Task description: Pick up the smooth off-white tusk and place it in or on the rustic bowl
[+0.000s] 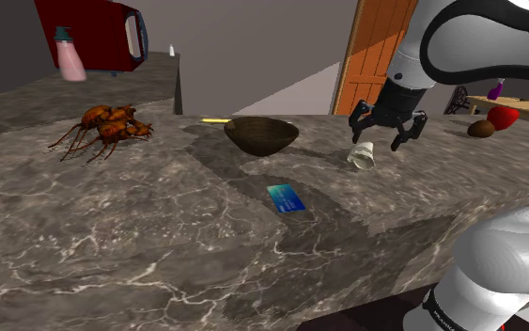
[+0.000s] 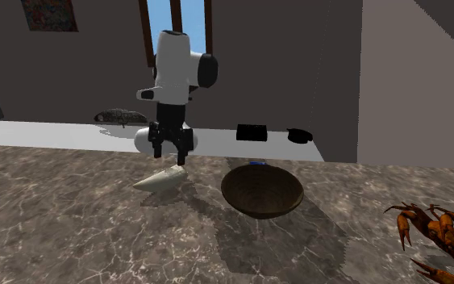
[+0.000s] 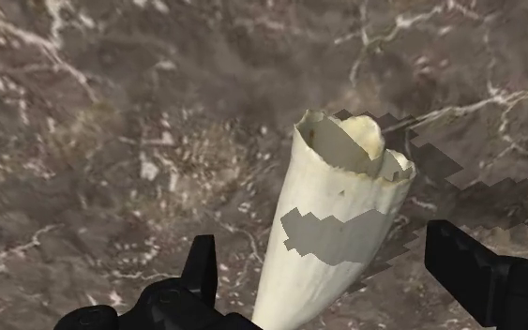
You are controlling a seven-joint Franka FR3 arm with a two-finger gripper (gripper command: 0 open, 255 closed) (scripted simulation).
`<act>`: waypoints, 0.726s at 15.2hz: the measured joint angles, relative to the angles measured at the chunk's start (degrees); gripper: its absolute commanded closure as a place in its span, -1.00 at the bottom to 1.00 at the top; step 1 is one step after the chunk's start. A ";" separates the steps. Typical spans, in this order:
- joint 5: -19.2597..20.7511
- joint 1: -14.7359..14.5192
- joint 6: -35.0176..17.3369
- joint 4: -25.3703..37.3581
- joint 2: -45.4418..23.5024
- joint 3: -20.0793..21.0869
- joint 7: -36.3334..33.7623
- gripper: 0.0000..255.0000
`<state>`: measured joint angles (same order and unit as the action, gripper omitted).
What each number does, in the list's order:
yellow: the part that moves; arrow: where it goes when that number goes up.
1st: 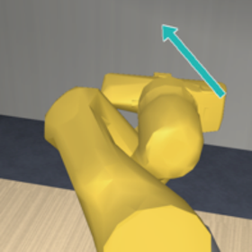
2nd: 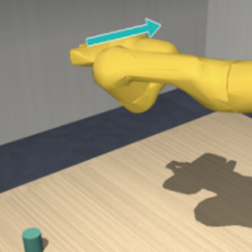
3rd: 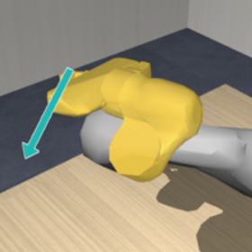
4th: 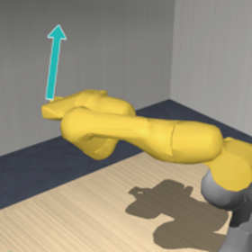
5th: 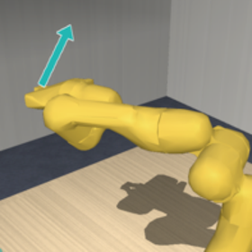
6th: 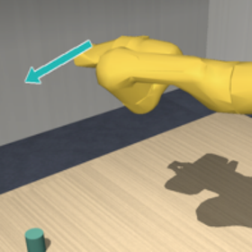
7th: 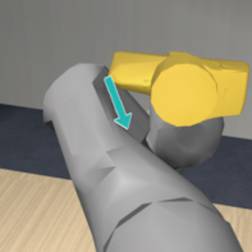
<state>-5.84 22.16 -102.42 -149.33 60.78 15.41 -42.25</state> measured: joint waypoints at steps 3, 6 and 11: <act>-0.01 -0.01 -0.02 -0.04 0.02 0.01 -0.01 -1.00; -0.01 -0.01 -0.02 -0.04 0.02 0.01 -0.01 1.00; -0.01 -0.01 -0.02 -0.04 0.02 0.01 -0.01 1.00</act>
<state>-5.86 22.15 -102.44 -149.37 60.80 15.42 -42.27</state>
